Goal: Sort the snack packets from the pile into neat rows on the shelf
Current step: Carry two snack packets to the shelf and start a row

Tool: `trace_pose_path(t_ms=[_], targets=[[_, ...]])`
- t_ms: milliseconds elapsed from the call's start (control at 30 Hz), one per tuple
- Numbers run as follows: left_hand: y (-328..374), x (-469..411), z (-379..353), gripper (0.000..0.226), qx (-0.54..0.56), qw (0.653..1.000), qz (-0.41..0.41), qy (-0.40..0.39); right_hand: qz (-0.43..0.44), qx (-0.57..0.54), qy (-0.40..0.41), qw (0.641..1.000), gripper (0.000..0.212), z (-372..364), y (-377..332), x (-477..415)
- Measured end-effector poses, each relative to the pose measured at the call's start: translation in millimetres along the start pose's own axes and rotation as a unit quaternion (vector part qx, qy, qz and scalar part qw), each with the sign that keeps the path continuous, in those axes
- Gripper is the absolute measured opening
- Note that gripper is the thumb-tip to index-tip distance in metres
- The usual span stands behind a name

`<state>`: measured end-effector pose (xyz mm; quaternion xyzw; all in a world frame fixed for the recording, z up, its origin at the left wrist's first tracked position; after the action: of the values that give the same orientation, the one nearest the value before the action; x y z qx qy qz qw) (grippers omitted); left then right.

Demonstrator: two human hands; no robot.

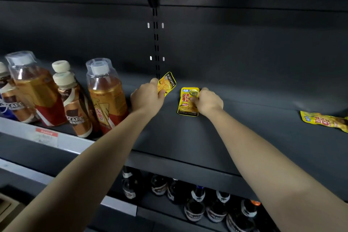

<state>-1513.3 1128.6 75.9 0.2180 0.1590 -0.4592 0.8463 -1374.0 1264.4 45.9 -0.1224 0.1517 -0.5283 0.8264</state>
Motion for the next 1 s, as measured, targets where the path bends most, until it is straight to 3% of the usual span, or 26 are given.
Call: trace_pose_path(t_ms=[233,433,600,733,867,1000], targets=[[2,5,6,0.019,0.020,1.000,-0.012,-0.015,0.030,-0.008,0.024,0.999,0.042,2,-2,10],[8,8,4,0.026,0.044,0.996,-0.043,-0.064,0.060,-0.111,-0.039,0.991,0.043,12,7,18],[17,11,7,0.038,0.164,0.983,-0.028,-0.073,0.084,-0.129,-0.063,0.986,0.047,27,20,31],[27,13,14,0.047,0.297,0.953,0.030,-0.042,0.091,-0.102,-0.062,0.989,0.047,38,42,40],[42,15,19,0.041,0.384,0.919,0.087,-0.020,0.064,-0.101,-0.062,0.991,0.047,51,70,44],[60,18,18,0.021,0.564,0.816,0.124,-0.027,0.052,-0.102,-0.056,0.992,0.047,60,91,48]])
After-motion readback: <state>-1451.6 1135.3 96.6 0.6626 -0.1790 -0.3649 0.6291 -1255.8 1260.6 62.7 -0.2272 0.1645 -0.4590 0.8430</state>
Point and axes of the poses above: each hand's wrist, its own x-axis away from the middle knuckle, its own z-axis out of the back of the hand, y = z × x, the point moved 3 cm from there along -x, towards the middle knuckle, and after that the axes turned 1 degree about -y, right-handed, at the moved point
